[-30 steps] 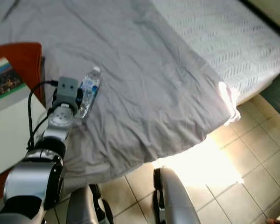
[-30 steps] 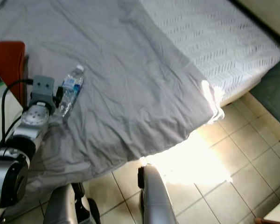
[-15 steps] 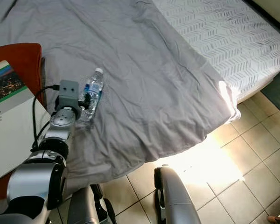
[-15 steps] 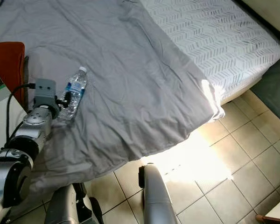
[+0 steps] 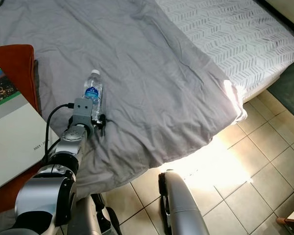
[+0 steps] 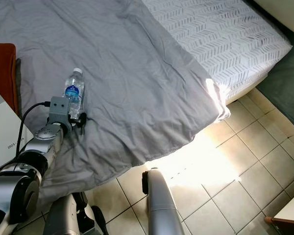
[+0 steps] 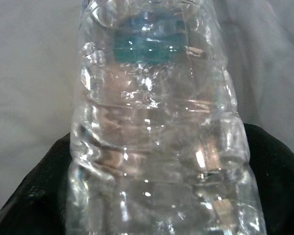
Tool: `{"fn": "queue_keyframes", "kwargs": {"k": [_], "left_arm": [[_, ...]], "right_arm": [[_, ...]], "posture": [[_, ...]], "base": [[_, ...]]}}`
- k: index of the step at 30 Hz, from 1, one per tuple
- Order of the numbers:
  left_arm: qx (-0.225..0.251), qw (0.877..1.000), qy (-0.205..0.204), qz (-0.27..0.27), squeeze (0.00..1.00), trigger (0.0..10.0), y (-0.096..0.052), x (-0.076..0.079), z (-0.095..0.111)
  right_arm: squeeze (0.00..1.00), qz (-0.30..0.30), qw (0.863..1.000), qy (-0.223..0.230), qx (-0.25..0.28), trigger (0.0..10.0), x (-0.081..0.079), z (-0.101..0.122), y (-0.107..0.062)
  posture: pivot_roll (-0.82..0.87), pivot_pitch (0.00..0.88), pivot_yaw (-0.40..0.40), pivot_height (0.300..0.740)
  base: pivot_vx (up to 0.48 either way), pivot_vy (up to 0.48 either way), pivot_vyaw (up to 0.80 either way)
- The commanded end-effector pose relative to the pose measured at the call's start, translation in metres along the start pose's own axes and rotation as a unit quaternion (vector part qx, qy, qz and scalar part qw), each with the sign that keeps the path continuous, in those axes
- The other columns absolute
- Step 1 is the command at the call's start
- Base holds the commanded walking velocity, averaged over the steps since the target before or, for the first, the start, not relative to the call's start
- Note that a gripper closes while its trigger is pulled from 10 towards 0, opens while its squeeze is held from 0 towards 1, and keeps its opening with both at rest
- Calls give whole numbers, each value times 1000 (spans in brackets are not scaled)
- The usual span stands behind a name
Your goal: Clean up the room
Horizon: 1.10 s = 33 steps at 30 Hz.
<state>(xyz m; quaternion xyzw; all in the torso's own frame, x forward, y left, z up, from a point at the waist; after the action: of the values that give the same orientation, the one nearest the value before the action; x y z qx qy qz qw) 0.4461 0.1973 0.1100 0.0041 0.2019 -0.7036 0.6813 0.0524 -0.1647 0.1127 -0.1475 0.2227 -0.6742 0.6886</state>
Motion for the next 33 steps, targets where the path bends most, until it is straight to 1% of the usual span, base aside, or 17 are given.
{"fn": "queue_keyframes", "kwargs": {"k": [1,2,4,7,10,15,19,22,23,24,25,26,27,28,30,32,33], "left_arm": [[-73,997,9,-37,0,3098,-6,24,-44],[-70,997,9,-36,0,0,-6,24,-42],[-68,997,9,-35,0,0,-5,23,-40],[-40,999,21,-28,0,0,-3,18,-25],[-19,998,37,-36,0,0,-2,20,-17],[3,997,40,-59,0,0,-4,32,-18],[51,993,46,-93,0,0,-10,48,-16],[95,987,44,-120,0,0,-18,58,-14],[123,983,34,-131,0,0,-22,63,-8],[123,983,34,-131,0,0,-22,63,-8],[140,980,27,-138,0,0,-25,67,-4],[187,970,0,-156,0,0,-37,77,12],[187,970,0,-156,0,0,-37,77,12],[210,964,-7,-165,0,0,-44,81,21],[238,953,-30,-185,0,0,-60,92,37],[257,943,-36,-208,0,0,-80,104,42],[257,943,-36,-208,0,0,-80,104,42]], "right_arm": [[0,0,1000,-3,-12,10000,1,-3,-1],[0,-1,1000,-3,-11,10000,2,-2,-1],[0,-1,1000,-3,-10,10000,2,-2,0],[0,-4,1000,-3,-10,10000,4,-4,1],[0,-4,1000,-3,-9,10000,4,-6,4],[0,0,1000,-1,-2,10000,4,-8,12],[0,0,1000,-1,17,10000,6,-5,26],[0,-7,999,2,44,10000,12,2,43],[0,-9,998,3,59,10000,14,6,52],[0,-9,998,3,59,10000,14,6,52],[0,-9,998,3,67,10000,16,8,59],[0,-11,995,8,95,10000,20,16,79],[0,-11,995,8,95,10000,20,16,79],[0,-12,994,6,108,10000,21,22,85],[0,-11,991,9,134,10000,23,32,101],[0,-11,987,12,162,10000,25,44,120],[0,-11,987,12,162,10000,25,44,120]], "posture": [[-425,413,-78,599],[-426,411,-77,599],[-427,409,-76,599],[-412,404,-69,599],[-395,403,-60,599],[-372,394,-50,599],[-337,361,-37,599],[-298,321,-24,599],[-274,295,-19,599],[-274,295,-19,599],[-265,285,-17,599],[-216,219,-3,599],[-216,219,-3,599],[-216,219,-3,599],[-179,165,7,599],[-124,60,19,599],[-124,60,19,599]], "base": [[0,0,0],[0,0,0],[0,0,0],[0,0,0],[0,0,0],[0,0,0],[0,0,0],[0,0,0],[0,0,0],[0,0,0],[0,0,0],[0,0,0],[0,0,0],[0,0,0],[0,0,0],[0,0,0],[0,0,0]]}}
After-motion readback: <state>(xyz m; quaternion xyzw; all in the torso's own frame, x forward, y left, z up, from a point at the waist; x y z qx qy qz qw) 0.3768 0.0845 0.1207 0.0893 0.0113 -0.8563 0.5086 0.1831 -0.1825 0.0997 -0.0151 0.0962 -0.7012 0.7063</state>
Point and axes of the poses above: a point about 5 cm out from each wrist's last joint towards the gripper, its own y axis pointing out of the wrist towards the gripper, its own z axis along the axis of the wrist's last joint, x = y × z, the point moved 6 cm from there along y, pointing out of the wrist towards the gripper, and after that the axes turned 8 degrees about y, right-handed, at the moved point
